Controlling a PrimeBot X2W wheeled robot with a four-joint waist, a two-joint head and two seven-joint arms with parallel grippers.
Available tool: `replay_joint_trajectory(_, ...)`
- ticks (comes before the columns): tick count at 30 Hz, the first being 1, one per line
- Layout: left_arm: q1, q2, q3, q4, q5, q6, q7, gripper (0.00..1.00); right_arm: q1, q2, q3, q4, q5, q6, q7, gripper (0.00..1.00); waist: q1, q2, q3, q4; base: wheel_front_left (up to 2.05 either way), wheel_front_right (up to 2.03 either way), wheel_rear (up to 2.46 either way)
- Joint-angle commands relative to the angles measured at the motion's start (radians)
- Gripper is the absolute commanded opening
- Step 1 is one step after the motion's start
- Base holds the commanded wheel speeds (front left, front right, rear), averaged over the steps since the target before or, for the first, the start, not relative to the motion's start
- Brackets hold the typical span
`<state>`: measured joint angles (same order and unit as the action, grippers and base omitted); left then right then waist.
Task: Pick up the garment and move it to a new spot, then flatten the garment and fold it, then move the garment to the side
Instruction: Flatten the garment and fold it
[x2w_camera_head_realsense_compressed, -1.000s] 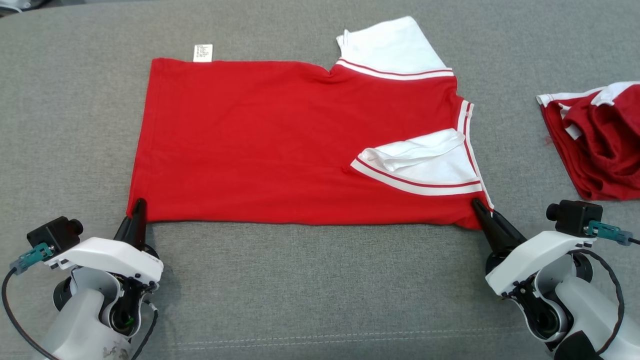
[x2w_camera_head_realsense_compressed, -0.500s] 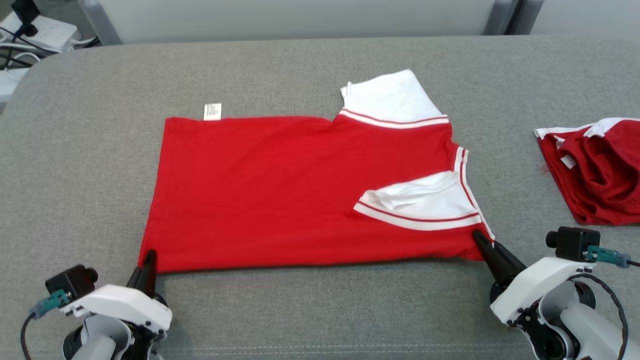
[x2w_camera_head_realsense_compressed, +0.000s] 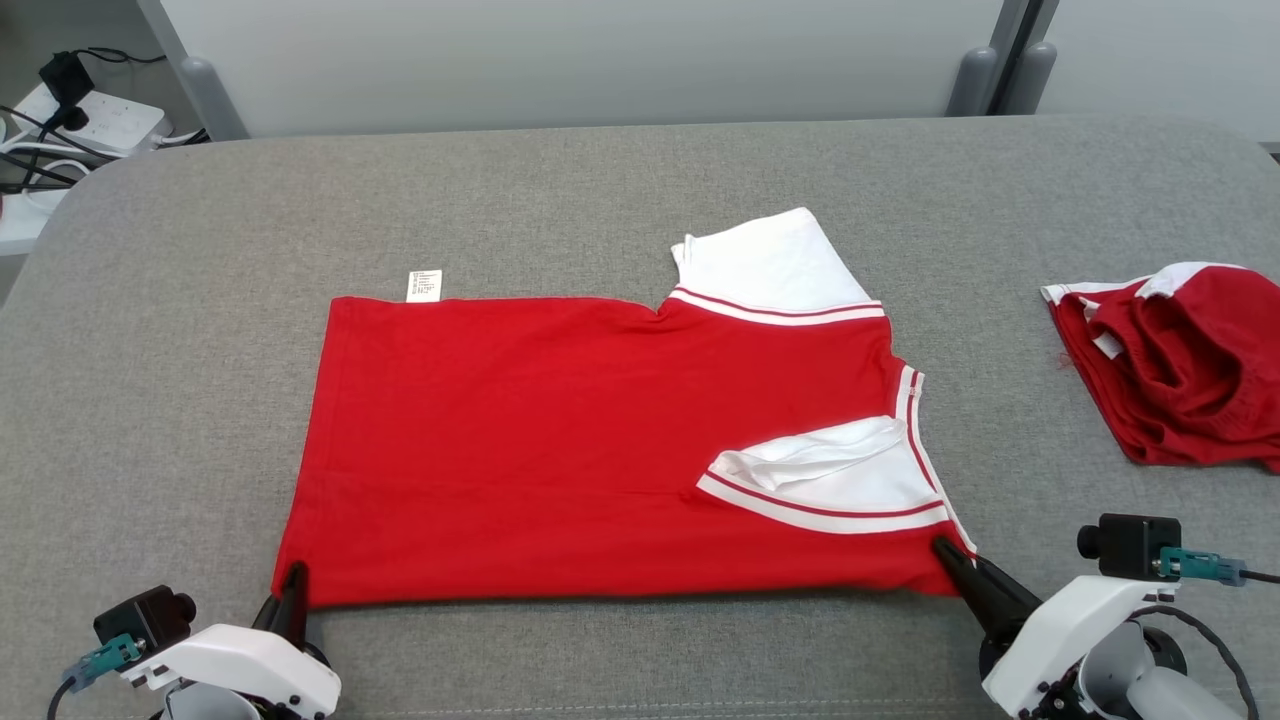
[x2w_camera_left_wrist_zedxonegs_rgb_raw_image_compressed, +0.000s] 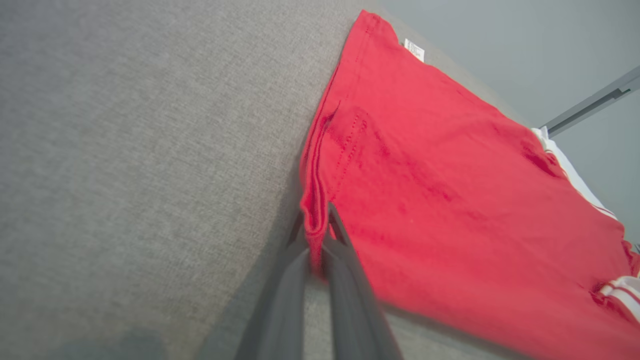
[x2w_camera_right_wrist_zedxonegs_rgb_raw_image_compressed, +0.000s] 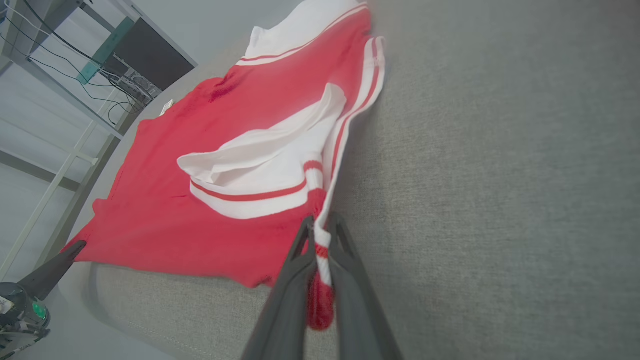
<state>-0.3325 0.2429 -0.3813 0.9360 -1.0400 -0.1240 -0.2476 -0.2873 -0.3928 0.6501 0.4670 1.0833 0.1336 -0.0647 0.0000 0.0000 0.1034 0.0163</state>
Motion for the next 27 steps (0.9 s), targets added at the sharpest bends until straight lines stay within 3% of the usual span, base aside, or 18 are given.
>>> replay_joint_trajectory(1,-0.012,0.04,0.028,-0.005,-0.001,-0.007,-0.011,0.0,0.011,-0.027,-0.003,-0.018,0.003,-0.003,-0.006,0.0,0.0,0.0,0.0,-0.001,0.0,0.0,0.0)
replay_joint_trajectory(2,-0.012,0.039,0.025,0.001,0.0,-0.007,-0.011,0.0,0.01,-0.027,-0.008,-0.015,-0.003,-0.003,-0.009,0.39,0.0,0.0,0.001,-0.001,0.0,0.0,0.0)
replay_joint_trajectory(3,-0.013,0.04,0.022,0.007,0.005,-0.007,-0.011,0.46,0.009,-0.026,-0.015,-0.012,-0.011,-0.003,-0.015,0.97,0.0,0.0,0.001,-0.001,0.0,0.0,0.0)
replay_joint_trajectory(4,-0.016,0.041,0.022,0.013,0.012,-0.005,-0.012,1.0,0.008,-0.022,-0.023,-0.009,-0.015,-0.003,-0.019,1.0,0.0,0.0,0.002,-0.002,0.0,0.0,0.0)
replay_joint_trajectory(8,-0.032,0.058,0.037,0.004,0.064,0.028,-0.013,1.0,-0.001,-0.023,-0.074,0.007,-0.037,-0.003,-0.053,1.0,0.0,0.0,0.007,0.001,0.0,0.0,0.0)
replay_joint_trajectory(12,-0.03,0.08,0.094,-0.094,0.168,0.07,-0.014,1.0,-0.025,-0.035,-0.154,0.035,-0.104,-0.003,-0.134,1.0,0.0,0.0,0.012,0.005,0.0,0.0,0.0)
replay_joint_trajectory(15,-0.009,0.098,0.155,-0.231,0.321,0.134,-0.014,1.0,-0.069,-0.027,-0.255,0.063,-0.267,-0.003,-0.189,1.0,0.0,0.0,0.017,0.006,0.0,0.0,0.0)
replay_joint_trajectory(17,0.003,0.091,0.185,-0.296,0.382,0.154,-0.014,1.0,-0.087,-0.002,-0.32,0.062,-0.366,-0.003,-0.195,1.0,0.0,0.0,0.023,0.005,0.0,0.0,0.0)
replay_joint_trajectory(21,0.018,0.072,0.227,-0.382,0.47,0.16,-0.014,1.0,-0.097,0.091,-0.476,-0.011,-0.558,-0.003,-0.197,1.0,0.0,0.0,0.046,0.0,0.0,0.0,0.0)
replay_joint_trajectory(27,-0.017,0.049,0.244,-0.413,0.552,0.134,-0.014,1.0,-0.114,0.21,-0.574,-0.078,-0.735,-0.003,-0.197,1.0,0.0,0.0,0.095,-0.001,0.0,0.0,0.0)
